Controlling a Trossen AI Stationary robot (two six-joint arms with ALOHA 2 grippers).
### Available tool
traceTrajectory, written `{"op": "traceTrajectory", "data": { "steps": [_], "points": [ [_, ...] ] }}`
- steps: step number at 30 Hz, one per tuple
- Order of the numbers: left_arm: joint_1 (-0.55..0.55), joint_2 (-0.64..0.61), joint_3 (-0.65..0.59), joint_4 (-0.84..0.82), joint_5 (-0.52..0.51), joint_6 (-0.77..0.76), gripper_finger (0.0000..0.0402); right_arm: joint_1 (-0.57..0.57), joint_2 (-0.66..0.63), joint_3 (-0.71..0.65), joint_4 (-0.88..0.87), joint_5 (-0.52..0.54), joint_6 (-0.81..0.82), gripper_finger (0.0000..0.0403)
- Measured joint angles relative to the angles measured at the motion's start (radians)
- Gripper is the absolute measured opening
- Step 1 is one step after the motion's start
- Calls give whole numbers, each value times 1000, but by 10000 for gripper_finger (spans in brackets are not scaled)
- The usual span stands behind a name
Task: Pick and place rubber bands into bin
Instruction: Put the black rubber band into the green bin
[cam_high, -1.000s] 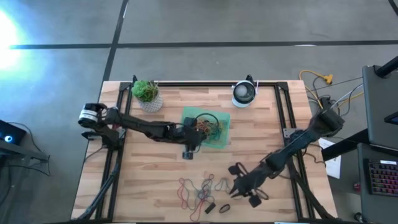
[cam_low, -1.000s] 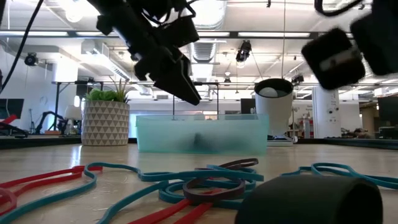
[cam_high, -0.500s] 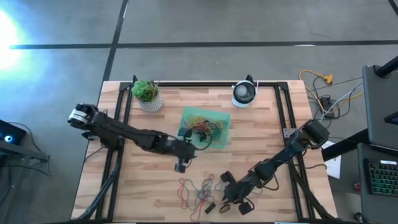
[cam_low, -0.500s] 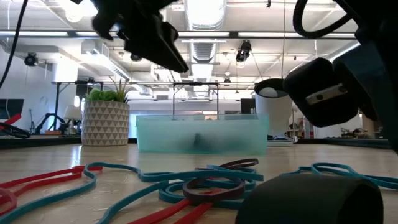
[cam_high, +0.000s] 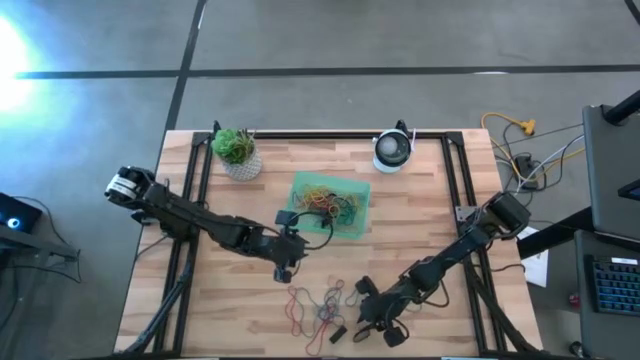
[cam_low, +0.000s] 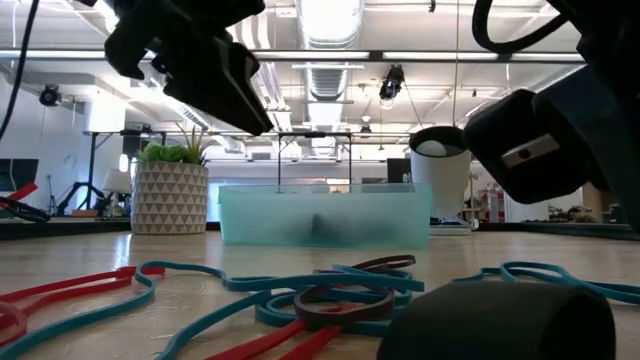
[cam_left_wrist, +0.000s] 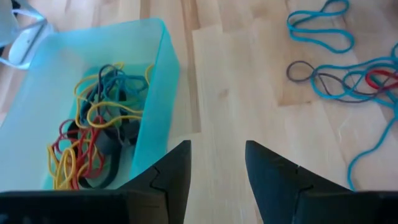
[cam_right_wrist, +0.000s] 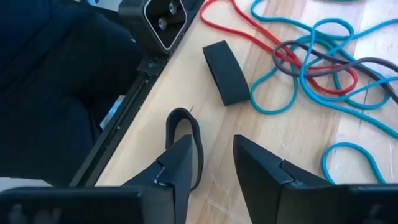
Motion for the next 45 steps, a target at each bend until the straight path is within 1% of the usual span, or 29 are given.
{"op": "traceTrajectory", "data": {
  "steps": [3,14,19,25,29,31,33,34,37,40,45],
  "points": [
    [-7,0,-4,0,-13,-21,137,0,0,0,-6,0,-2,115],
    [-19,0,-4,2,-15,-22,137,4,6,0,20,2,-8,114],
    [-19,0,-4,1,-15,-22,137,16,64,27,19,2,-7,108],
    [-18,0,-4,1,-16,-21,137,17,121,91,-38,-49,-8,100],
    [-18,-3,-4,1,-15,-21,137,16,128,118,-88,-49,-27,83],
    [-18,-4,-3,3,-15,-21,137,16,118,118,-106,-42,-49,63],
    [-18,-5,-3,3,-15,-21,137,16,103,113,-133,-39,-81,35],
    [-18,-6,-3,3,-16,-21,137,16,97,112,-137,-34,-94,22],
    [-18,-6,-3,2,-16,-21,137,19,78,109,-151,5,-122,11],
    [-18,-6,-3,3,-15,-21,137,19,56,109,-181,42,-141,9],
    [-18,-7,-3,2,-15,-17,137,9,2,109,-261,134,-184,9]
  ]
}}
